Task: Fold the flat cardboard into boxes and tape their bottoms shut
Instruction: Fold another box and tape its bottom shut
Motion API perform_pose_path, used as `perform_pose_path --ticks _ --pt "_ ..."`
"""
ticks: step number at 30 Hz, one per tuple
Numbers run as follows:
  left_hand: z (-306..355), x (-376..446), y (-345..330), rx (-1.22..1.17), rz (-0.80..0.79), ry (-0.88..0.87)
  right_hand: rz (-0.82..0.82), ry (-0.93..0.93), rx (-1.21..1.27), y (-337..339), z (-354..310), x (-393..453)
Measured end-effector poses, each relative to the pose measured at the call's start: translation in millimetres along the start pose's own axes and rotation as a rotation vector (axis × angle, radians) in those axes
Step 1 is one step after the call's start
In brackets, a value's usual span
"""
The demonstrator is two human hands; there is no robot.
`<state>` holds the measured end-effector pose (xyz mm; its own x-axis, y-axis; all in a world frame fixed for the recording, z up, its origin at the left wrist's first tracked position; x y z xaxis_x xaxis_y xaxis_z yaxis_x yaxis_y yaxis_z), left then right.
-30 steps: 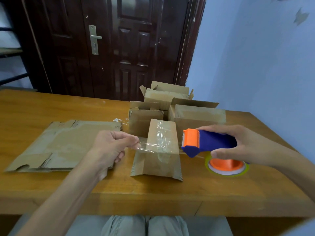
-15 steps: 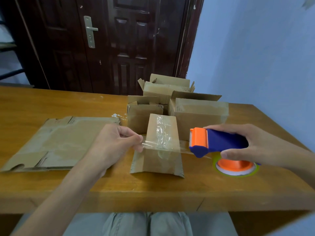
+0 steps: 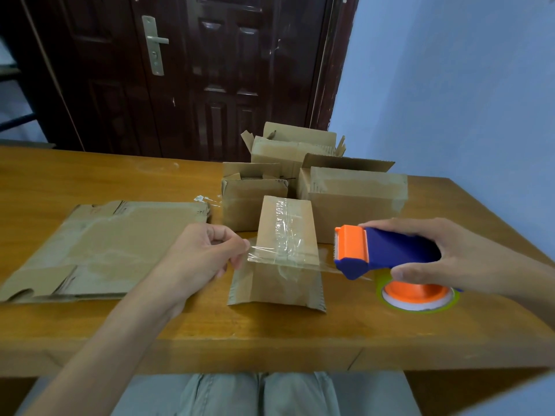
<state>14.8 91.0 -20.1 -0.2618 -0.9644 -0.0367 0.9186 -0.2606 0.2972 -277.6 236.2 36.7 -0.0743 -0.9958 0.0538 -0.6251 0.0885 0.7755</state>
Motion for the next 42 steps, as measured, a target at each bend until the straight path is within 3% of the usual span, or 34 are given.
perform_pose_path --ticks 8,12,17,25,30,34,38,40,42 --pt "-17.0 2.8 -7.3 -0.081 -0.142 0.011 -0.012 -0.004 0.005 -8.5 7.3 -1.4" --pt "-33.5 5.2 -9.7 -0.222 -0.240 0.100 -0.026 -0.005 0.002 -15.9 13.2 -1.1" --pt "-42.7 7.2 -13.0 -0.279 -0.266 0.122 -0.027 -0.007 0.006 -23.5 18.7 -0.6" --pt "-49.0 0.9 -27.3 -0.318 -0.206 -0.072 -0.025 -0.017 0.016 -36.5 25.7 0.7" --pt "-53.6 0.0 -32.1 -0.386 -0.202 -0.043 -0.017 -0.017 0.031 -41.5 30.3 4.7" --pt "-61.7 -1.8 -39.3 -0.447 -0.155 0.092 -0.003 -0.014 0.036 -43.4 32.9 7.7" --pt "-55.9 -6.0 -38.0 -0.317 -0.067 0.086 0.002 -0.009 0.068 -43.9 36.8 6.7" --pt "-54.6 -7.6 -32.5 -0.178 0.088 0.004 -0.006 -0.010 0.065 -45.6 38.7 7.5" --pt "-45.9 -16.8 -21.2 -0.060 0.322 -0.239 -0.011 -0.004 0.068 -47.2 37.8 8.6"
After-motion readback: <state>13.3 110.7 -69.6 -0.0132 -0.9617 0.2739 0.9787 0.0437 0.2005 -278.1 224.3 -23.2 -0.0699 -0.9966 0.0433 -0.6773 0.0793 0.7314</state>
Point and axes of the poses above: each hand's wrist, its own x-axis towards the middle knuckle, its own y-axis out of the back of the hand, z = x × y, the point moved 6 cm from there along x, towards the middle knuckle, and after that the axes turned 11 degrees about z, right-handed, at the moved point
